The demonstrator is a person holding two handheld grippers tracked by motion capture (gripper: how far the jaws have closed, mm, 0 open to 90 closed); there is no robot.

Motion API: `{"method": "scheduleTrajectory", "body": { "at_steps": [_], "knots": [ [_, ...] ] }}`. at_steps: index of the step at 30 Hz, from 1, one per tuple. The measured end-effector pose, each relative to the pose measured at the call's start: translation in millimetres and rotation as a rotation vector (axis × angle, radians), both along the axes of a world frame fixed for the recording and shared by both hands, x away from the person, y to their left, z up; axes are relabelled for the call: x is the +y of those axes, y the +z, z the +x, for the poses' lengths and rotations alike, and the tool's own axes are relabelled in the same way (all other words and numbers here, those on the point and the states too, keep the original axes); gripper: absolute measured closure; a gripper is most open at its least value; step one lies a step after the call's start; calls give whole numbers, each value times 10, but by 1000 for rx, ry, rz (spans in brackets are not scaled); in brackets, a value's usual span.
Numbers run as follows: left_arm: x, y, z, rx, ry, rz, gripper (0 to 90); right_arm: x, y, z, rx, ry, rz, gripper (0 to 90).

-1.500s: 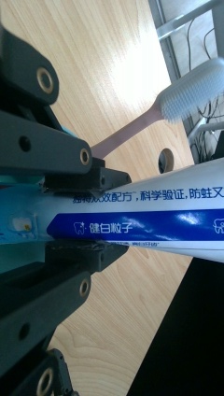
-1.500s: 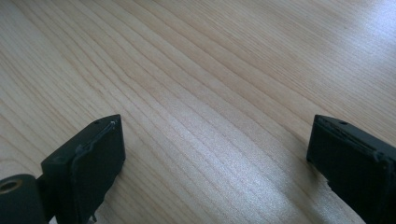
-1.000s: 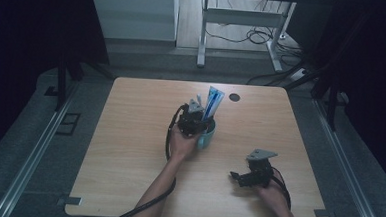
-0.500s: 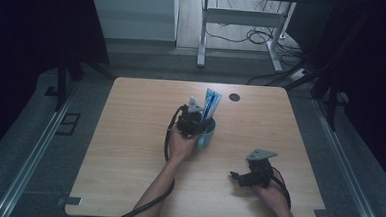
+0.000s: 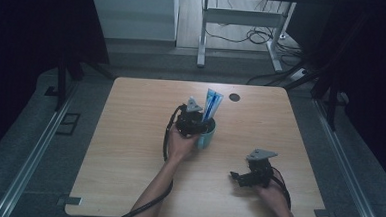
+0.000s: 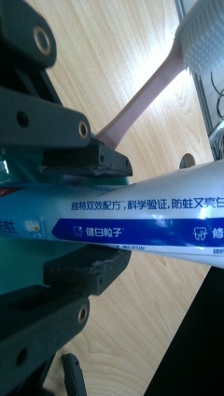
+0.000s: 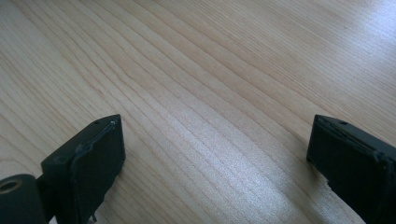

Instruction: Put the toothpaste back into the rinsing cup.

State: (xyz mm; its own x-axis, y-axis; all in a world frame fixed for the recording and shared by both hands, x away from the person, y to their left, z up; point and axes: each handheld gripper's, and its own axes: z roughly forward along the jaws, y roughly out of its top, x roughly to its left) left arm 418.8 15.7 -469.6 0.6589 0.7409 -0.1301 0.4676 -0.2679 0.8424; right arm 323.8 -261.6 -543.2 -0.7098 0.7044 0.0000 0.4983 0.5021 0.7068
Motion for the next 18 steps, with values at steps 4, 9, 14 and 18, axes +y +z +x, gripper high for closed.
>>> {"method": "scheduleTrajectory", "body": {
  "at_steps": [4, 9, 14, 18],
  "knots": [
    [-5, 22, -26, -9, -5, 8, 517, 0, 0, 0, 0, 0, 0, 40],
    [-14, 66, -45, -18, -21, 19, 484, 1, 0, 0, 0, 0, 0, 40],
    [-28, 104, -64, -28, -28, 37, 437, 1, 0, 0, 0, 0, 0, 40],
    [-23, 139, -82, -36, -30, 47, 394, 0, -1, 1, -2, 1, 0, 40]
  ]
}}
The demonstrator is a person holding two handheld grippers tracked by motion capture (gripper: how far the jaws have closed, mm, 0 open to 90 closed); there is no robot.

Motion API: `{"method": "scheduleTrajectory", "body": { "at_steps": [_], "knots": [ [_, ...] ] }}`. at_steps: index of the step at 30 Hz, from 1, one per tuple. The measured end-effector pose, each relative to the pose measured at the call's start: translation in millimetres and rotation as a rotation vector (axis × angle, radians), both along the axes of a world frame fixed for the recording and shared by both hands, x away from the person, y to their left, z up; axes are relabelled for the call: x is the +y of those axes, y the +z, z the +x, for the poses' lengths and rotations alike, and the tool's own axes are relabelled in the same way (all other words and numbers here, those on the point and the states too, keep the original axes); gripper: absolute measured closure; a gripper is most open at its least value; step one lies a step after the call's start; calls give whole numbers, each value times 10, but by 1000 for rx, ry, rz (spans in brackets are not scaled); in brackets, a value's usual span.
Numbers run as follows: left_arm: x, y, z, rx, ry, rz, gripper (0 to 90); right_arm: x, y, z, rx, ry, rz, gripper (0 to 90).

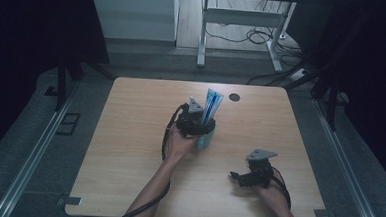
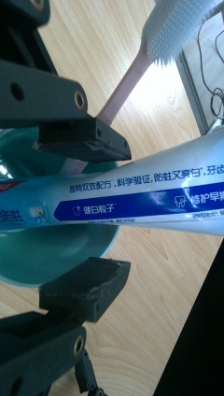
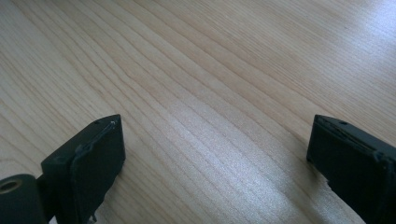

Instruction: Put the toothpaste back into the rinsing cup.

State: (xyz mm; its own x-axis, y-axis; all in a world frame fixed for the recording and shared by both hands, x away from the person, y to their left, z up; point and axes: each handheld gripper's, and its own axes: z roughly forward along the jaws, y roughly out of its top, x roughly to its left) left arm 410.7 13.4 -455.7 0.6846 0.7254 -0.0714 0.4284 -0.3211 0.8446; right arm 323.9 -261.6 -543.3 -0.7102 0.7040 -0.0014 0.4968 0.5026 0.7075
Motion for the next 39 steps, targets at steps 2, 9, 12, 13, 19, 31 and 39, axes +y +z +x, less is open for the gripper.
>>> {"method": "scheduleTrajectory", "body": {
  "at_steps": [2, 9, 12, 13, 19, 31, 39],
  "knots": [
    [9, 13, -4, -2, 0, 2, 370, 0, 0, 0, 1, 0, 0, 40],
    [37, 32, -2, 12, 0, 11, 290, 0, 0, 0, 1, 0, 0, 40],
    [47, 35, 0, 25, -5, 8, 261, 0, 0, -1, 1, 0, 0, 40],
    [48, 36, 0, 27, -5, 9, 248, 0, 0, 0, 0, 0, 0, 40],
    [60, 61, -5, 40, -8, 20, 184, 0, 0, -1, 1, 0, 0, 40],
    [116, 117, -25, 92, -15, 25, 117, 0, 0, 0, 0, 0, -1, 40],
    [172, 157, -57, 92, -18, 59, 49, 0, 0, 0, -1, 0, -1, 40]
  ]
}}
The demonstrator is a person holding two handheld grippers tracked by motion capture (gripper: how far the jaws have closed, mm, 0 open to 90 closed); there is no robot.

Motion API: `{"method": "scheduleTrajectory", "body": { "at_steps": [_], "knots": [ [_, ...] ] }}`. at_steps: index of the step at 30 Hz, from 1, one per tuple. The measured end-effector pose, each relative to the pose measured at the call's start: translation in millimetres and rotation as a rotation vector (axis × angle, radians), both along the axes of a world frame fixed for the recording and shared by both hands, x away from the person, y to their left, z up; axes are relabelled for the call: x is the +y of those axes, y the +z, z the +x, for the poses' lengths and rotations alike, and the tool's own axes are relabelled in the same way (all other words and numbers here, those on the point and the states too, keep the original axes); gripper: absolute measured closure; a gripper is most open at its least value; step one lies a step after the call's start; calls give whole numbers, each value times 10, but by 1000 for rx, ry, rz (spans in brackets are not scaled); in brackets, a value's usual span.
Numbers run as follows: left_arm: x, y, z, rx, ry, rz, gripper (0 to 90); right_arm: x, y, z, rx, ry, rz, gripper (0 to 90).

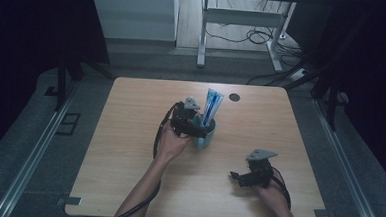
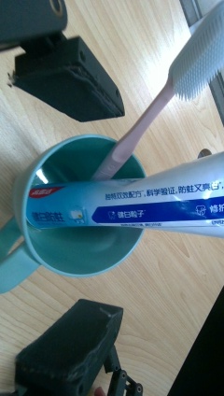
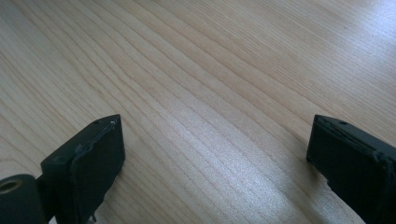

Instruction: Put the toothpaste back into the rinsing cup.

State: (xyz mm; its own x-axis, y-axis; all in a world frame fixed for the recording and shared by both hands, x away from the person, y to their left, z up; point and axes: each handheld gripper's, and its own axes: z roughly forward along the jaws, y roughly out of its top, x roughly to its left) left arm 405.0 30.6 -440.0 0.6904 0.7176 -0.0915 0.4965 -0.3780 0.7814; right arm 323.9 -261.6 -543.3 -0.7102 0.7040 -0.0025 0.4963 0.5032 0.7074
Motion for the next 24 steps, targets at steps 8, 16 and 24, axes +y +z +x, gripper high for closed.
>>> {"method": "scheduleTrajectory", "body": {
  "at_steps": [8, 16, 24],
  "knots": [
    [60, 35, -50, -13, -1, 23, 2, 0, 0, 0, -1, 0, 0, 40],
    [118, 63, -106, -25, -3, 36, 0, 0, 0, 0, 0, 0, 0, 40],
    [186, 84, -176, -38, -5, 50, 0, 1, 0, -1, 0, -1, 0, 40]
  ]
}}
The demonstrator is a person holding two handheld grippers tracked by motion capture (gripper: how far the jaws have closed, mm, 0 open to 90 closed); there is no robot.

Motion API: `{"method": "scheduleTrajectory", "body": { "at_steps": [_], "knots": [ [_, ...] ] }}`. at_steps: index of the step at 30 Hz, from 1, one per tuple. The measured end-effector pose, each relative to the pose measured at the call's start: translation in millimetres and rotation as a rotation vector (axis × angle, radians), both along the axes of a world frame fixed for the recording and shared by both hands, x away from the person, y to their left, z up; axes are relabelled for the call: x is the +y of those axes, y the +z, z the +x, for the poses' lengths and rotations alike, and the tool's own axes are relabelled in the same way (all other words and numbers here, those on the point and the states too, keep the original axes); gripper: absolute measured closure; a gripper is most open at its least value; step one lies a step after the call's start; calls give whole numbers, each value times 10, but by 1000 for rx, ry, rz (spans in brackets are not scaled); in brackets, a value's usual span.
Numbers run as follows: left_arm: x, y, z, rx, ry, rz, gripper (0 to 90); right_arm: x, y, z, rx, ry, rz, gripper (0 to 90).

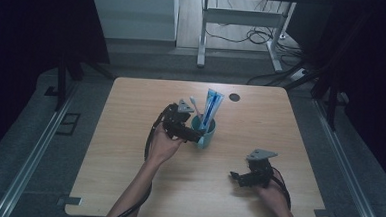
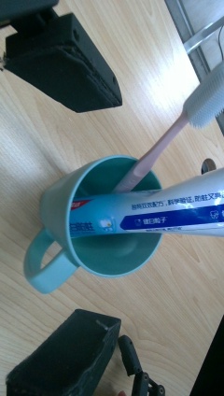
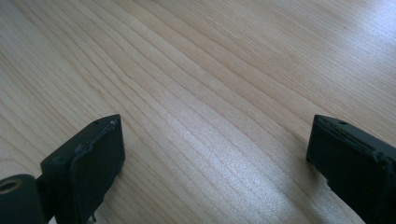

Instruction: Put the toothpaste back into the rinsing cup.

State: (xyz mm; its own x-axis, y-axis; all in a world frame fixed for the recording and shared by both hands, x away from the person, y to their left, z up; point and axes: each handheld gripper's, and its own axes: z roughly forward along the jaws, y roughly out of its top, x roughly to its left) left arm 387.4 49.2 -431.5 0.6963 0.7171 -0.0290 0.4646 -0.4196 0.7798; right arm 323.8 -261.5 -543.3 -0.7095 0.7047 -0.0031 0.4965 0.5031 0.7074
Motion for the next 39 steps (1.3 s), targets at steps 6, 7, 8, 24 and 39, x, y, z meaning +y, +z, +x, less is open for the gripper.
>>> {"method": "scheduleTrajectory", "body": {
  "at_steps": [6, 7, 8, 24, 39],
  "knots": [
    [76, 2, -38, -1, -2, 8, 0, 0, 0, 0, 0, 0, 0, 40],
    [90, 2, -44, -2, -2, 11, 0, 0, 0, 0, 0, 0, 0, 40],
    [105, 0, -52, -2, -1, 11, 0, 0, 0, 0, 0, 0, 0, 40],
    [315, -36, -161, -1, 20, 16, 0, 0, 0, 0, -1, 0, -1, 40],
    [545, -85, -299, 0, 38, 16, 0, 0, 1, -1, 1, -1, 0, 40]
  ]
}}
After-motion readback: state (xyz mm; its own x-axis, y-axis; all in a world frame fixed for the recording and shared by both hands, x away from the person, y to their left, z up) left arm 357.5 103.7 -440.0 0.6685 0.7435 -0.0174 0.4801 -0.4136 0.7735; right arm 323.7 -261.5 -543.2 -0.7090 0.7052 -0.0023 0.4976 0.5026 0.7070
